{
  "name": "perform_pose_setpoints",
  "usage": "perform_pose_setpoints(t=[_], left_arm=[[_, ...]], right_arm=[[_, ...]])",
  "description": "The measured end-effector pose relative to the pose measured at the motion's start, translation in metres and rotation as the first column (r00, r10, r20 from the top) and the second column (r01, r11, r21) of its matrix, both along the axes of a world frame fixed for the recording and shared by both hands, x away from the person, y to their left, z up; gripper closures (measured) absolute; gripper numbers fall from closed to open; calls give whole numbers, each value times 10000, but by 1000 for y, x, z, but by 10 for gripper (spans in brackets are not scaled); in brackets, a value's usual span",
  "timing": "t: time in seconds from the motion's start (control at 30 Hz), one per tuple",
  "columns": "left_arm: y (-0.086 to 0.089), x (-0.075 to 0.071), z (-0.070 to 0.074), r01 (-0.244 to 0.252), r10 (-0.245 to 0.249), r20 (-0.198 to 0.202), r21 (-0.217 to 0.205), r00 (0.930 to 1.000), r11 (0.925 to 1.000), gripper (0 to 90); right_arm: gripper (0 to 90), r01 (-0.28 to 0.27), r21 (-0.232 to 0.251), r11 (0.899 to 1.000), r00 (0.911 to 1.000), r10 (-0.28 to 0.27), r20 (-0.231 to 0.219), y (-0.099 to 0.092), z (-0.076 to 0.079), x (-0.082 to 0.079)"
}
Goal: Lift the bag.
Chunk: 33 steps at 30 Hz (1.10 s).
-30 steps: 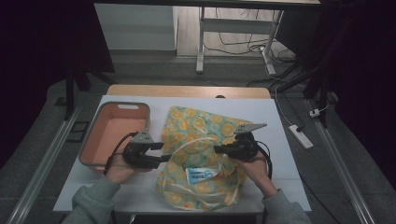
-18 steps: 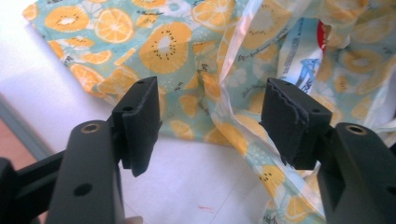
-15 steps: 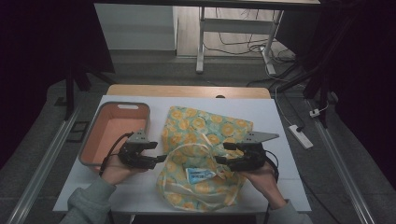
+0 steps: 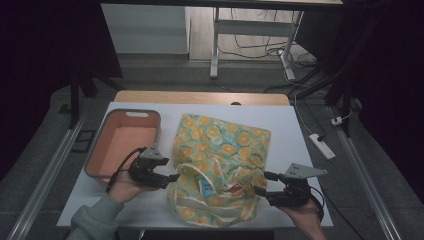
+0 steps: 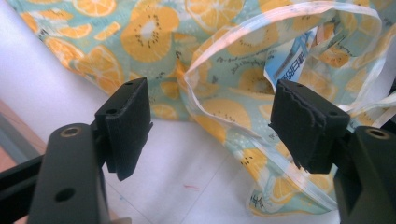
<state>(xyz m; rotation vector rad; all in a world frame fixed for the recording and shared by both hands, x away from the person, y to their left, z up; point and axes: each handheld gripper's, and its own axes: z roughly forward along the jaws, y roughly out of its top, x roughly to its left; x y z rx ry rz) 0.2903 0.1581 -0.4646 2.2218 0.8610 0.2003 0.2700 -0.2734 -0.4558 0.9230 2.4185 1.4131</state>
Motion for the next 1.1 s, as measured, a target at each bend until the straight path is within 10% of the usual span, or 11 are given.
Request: perform_pose_setpoints(t=[0.47, 0.67, 0.77, 1.1], left_arm=[[-40, 18, -13, -569, 587, -61, 1650, 9983, 9847, 362], [-51, 29, -24, -608, 795, -667, 2455, 9946, 9675, 711], [-48, 28, -23, -294, 532, -1043, 2175, 9931, 9756, 869], [-28, 12, -9, 138, -4, -1191, 1119, 9929, 9936, 883]], right_arm=[[325, -294, -707, 9971, 9995, 285, -144, 10, -13, -11], [326, -263, -933, 9953, 9996, 258, -72, 9, -16, -14], [328, -178, -803, 9966, 9995, 157, -267, 5, -19, -12], [339, 637, -2460, 9672, 9884, -952, -1183, 13, -45, 4]])
